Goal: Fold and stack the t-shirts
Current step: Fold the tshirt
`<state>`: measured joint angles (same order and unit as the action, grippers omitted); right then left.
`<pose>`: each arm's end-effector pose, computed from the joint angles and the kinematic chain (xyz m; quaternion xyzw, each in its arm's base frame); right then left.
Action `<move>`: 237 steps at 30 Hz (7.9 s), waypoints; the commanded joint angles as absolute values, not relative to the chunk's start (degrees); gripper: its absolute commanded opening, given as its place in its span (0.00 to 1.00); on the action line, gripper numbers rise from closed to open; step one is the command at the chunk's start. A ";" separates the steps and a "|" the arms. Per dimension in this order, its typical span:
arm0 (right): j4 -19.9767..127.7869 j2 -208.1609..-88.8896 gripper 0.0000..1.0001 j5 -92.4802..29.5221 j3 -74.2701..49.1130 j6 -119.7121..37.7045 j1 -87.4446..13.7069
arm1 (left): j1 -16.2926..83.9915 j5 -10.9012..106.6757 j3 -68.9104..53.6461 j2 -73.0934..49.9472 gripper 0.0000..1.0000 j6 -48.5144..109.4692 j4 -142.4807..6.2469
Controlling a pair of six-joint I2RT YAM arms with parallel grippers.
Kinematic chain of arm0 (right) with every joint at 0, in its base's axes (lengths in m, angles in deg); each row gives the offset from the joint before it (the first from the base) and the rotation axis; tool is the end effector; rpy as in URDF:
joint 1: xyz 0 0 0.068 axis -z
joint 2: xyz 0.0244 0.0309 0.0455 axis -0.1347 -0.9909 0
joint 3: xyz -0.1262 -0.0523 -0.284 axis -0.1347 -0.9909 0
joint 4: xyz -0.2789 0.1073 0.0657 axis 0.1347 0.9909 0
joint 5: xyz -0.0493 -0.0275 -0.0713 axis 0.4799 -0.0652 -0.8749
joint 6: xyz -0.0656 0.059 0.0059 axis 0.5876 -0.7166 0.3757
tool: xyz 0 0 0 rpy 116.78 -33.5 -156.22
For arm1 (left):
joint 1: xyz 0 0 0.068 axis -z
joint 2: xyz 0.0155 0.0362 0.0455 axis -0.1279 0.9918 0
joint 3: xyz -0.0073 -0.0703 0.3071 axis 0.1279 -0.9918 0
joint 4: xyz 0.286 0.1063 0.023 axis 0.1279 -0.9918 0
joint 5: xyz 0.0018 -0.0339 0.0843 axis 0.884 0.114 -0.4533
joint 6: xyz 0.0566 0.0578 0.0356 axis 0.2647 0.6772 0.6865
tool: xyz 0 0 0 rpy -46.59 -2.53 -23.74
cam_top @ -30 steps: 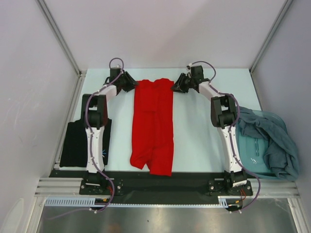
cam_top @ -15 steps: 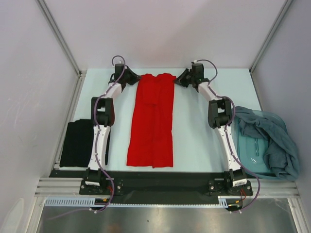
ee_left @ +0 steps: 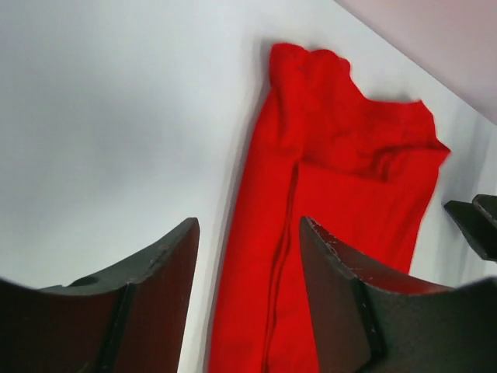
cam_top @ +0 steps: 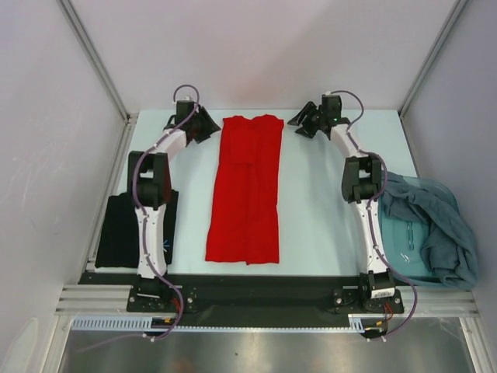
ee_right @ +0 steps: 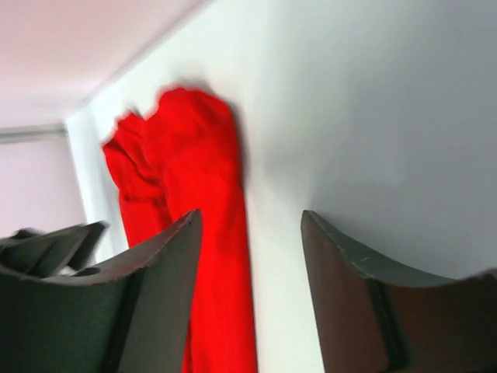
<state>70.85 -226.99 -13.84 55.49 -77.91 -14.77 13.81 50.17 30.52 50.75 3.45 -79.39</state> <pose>0.7171 0.1222 0.1191 0.1719 0.8481 0.3724 0.3356 0.6501 -0.0880 0.1491 -0.2065 0.8662 -0.2473 0.3820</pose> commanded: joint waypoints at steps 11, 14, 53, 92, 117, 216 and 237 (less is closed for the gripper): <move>80.22 -175.58 0.63 -4.85 -5.38 -63.11 -21.26 | 19.20 51.05 -28.44 -4.24 0.57 10.25 -91.14; 76.44 -165.67 0.63 -3.44 -19.89 -64.59 -26.36 | 20.53 50.61 -37.95 -13.48 0.57 7.71 -92.71; 48.40 -150.33 0.45 -13.02 -62.71 -84.46 -48.26 | 34.59 44.37 -59.76 -22.73 0.49 -13.13 -102.82; 51.03 -139.51 0.00 -12.84 -70.81 -87.19 -45.01 | 37.67 47.36 -60.99 -23.70 0.53 -18.50 -106.96; 64.82 -151.63 0.00 -3.00 -43.06 -76.38 -31.39 | 36.28 37.87 -30.95 -12.20 0.00 -5.76 -110.13; 68.87 -190.67 0.26 14.14 -15.95 -64.61 -24.80 | 18.25 61.60 -23.81 17.71 0.38 13.04 -87.71; 60.79 -204.71 0.26 15.46 12.32 -79.01 -22.16 | 17.81 71.79 4.54 33.77 0.41 8.92 -82.70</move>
<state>65.06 -199.34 15.36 8.78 -73.26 -21.92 18.40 69.17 -1.50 29.33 9.83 -84.24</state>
